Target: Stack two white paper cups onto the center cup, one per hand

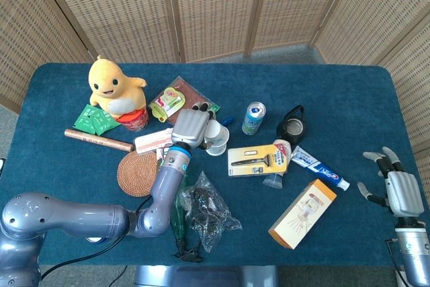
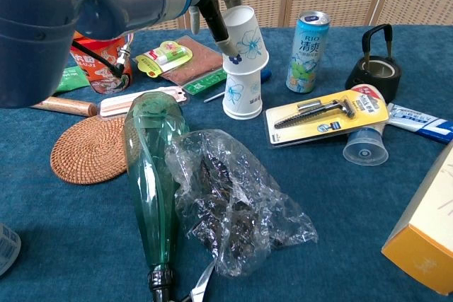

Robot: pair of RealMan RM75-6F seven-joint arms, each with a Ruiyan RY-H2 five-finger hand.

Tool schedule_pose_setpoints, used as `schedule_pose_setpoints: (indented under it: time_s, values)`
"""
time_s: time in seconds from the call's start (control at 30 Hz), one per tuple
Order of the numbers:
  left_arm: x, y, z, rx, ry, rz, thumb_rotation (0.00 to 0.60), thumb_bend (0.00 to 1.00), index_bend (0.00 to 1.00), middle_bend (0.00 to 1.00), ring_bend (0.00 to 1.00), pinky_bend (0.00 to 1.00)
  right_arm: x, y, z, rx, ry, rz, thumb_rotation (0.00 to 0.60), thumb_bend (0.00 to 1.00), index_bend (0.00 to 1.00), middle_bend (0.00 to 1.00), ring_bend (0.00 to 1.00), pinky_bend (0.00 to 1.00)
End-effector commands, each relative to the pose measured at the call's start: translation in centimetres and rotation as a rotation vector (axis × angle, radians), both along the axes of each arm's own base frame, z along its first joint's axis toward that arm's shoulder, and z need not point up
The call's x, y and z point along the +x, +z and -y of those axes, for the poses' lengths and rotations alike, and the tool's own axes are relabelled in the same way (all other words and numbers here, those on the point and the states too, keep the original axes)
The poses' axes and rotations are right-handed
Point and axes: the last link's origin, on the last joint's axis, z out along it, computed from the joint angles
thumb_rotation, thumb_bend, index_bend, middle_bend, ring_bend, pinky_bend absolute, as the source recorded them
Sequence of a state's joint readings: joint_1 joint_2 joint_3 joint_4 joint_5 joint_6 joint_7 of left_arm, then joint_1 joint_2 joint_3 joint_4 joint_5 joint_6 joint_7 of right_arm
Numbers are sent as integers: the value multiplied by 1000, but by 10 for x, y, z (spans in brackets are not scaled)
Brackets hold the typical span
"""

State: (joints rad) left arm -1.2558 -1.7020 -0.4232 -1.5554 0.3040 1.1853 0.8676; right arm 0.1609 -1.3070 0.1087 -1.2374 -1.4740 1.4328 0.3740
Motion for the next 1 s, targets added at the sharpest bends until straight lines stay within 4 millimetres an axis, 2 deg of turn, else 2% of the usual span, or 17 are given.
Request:
schedule_pose_setpoints:
  time_s: [0.03, 0.47, 0.67, 0.87, 1.0]
  values:
    - [2, -3, 0, -3, 0, 0, 600, 247, 357, 191, 188, 475, 0, 0, 0, -2, -1, 1, 600, 322, 236, 280, 92, 450]
    - [0, -10, -5, 14, 10, -25, 600, 246, 352, 160, 133, 453, -1, 2, 0, -5, -2, 11, 600, 322, 235, 280, 92, 449]
    - [1, -12, -5, 14, 7, -30, 600, 245, 191, 6, 12, 409, -1, 2, 0, -5, -3, 11, 600, 324, 236, 280, 92, 450]
    - [1, -15, -5, 12, -1, -25, 600, 245, 107, 0, 0, 386, -1, 2, 0, -7, -3, 13, 600, 322, 236, 281, 92, 450]
    - [1, -9, -2, 25, -21, -15, 600, 244, 81, 0, 0, 375, -1, 2, 0, -6, -3, 14, 600, 324, 235, 281, 92, 450]
